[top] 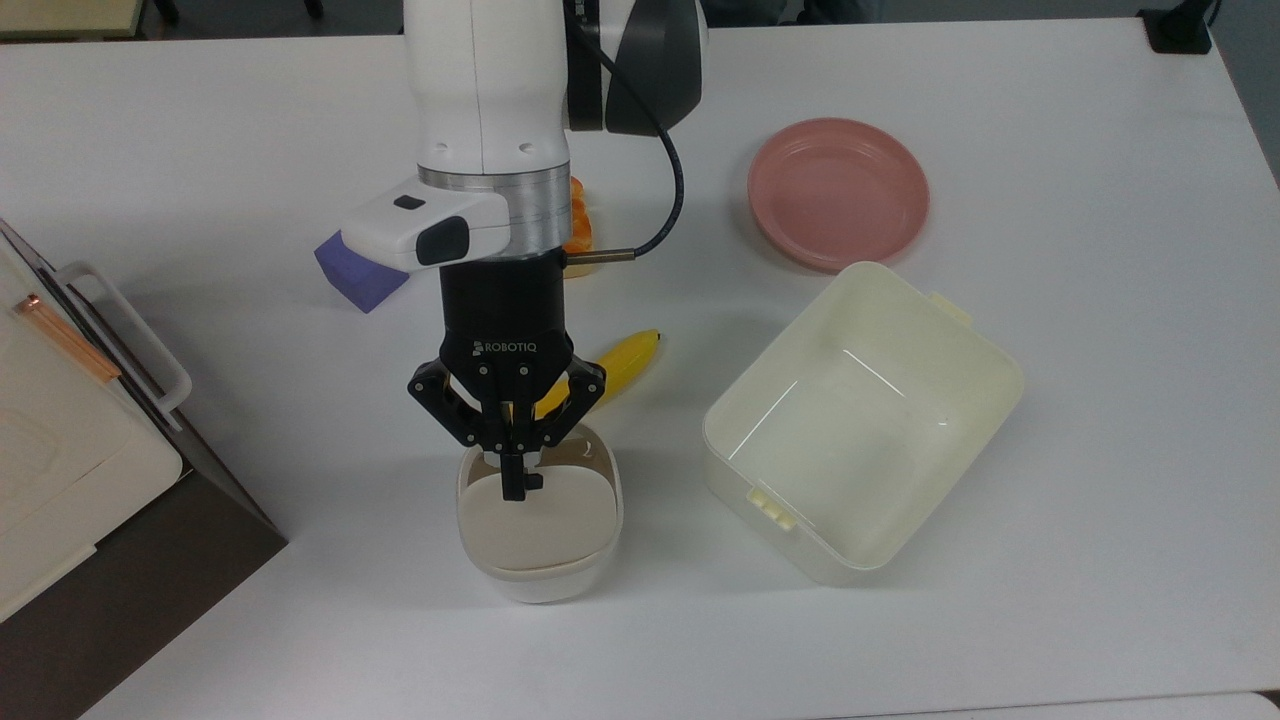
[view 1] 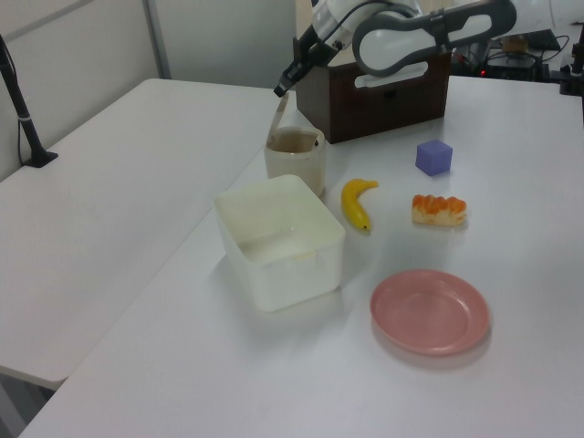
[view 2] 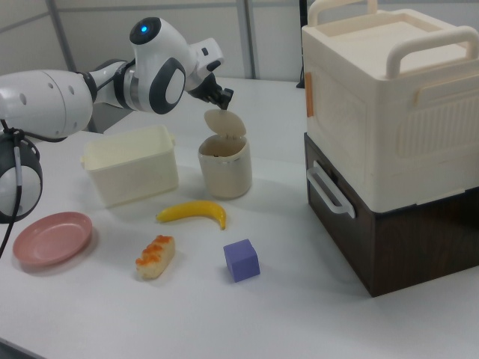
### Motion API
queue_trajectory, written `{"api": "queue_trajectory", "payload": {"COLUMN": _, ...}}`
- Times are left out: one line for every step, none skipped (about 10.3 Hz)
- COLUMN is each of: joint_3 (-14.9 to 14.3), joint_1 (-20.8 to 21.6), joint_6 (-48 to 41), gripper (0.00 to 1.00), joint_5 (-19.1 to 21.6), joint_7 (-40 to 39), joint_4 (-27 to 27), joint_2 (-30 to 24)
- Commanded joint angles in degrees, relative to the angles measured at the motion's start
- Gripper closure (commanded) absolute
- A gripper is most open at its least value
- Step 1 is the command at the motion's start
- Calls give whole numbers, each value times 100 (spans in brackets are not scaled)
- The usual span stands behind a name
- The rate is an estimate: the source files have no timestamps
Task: Close the trash can
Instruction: 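Push the lid down with the gripper until it shuts on the can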
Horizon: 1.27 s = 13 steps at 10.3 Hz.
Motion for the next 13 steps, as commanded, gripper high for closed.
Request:
{"api": "queue_trajectory", "payload": {"joint_3": -57, "joint_1": 46, "joint_6": -121, "gripper": 100, "joint_5": 7, "joint_7": -254, "joint_4": -698, "joint_2": -106}}
{"api": "queue_trajectory", "payload": {"joint_3": -57, "joint_1": 46, "joint_6": -121, "gripper": 100, "joint_5": -2, "joint_7": -256, "joint_4": -812, "joint_2": -114}}
{"api": "queue_trajectory", "payload": {"joint_3": -57, "joint_1": 64, "joint_6": -129, "gripper": 100, "joint_5": -2, "joint_7": -264, "joint_4": -927, "joint_2": -114}}
{"api": "queue_trajectory", "payload": {"joint_3": -57, "joint_1": 73, "joint_6": -129, "gripper": 100, "joint_5": -37, "joint_7": -273, "joint_4": -1102, "joint_2": -106}}
{"api": "queue_trajectory", "payload": {"joint_3": -48, "joint_1": 81, "joint_6": -121, "gripper": 100, "joint_5": -176, "joint_7": -273, "joint_4": -1217, "joint_2": -97}}
{"api": "queue_trajectory", "payload": {"joint_3": -48, "joint_1": 99, "joint_6": -121, "gripper": 100, "joint_5": -204, "joint_7": -265, "joint_4": -1305, "joint_2": -88}}
{"api": "queue_trajectory", "payload": {"joint_3": -48, "joint_1": 99, "joint_6": -121, "gripper": 100, "joint_5": -204, "joint_7": -256, "joint_4": -1323, "joint_2": -79}}
{"api": "queue_trajectory", "payload": {"joint_3": -48, "joint_1": 99, "joint_6": -121, "gripper": 100, "joint_5": -204, "joint_7": -221, "joint_4": -1289, "joint_2": -97}}
{"api": "queue_trajectory", "payload": {"joint_3": -39, "joint_1": 90, "joint_6": -112, "gripper": 100, "joint_5": -134, "joint_7": -194, "joint_4": -1227, "joint_2": -201}}
{"api": "queue_trajectory", "payload": {"joint_3": -39, "joint_1": 64, "joint_6": -129, "gripper": 100, "joint_5": -125, "joint_7": -46, "joint_4": -1192, "joint_2": -420}}
{"api": "queue_trajectory", "payload": {"joint_3": -39, "joint_1": 55, "joint_6": -155, "gripper": 100, "joint_5": -125, "joint_7": 190, "joint_4": -1244, "joint_2": -640}}
{"api": "queue_trajectory", "payload": {"joint_3": -39, "joint_1": 55, "joint_6": -556, "gripper": 100, "joint_5": -125, "joint_7": 341, "joint_4": -1279, "joint_2": -868}}
{"api": "queue_trajectory", "payload": {"joint_3": -48, "joint_1": 46, "joint_6": -1517, "gripper": 88, "joint_5": -134, "joint_7": 377, "joint_4": -1279, "joint_2": -1140}}
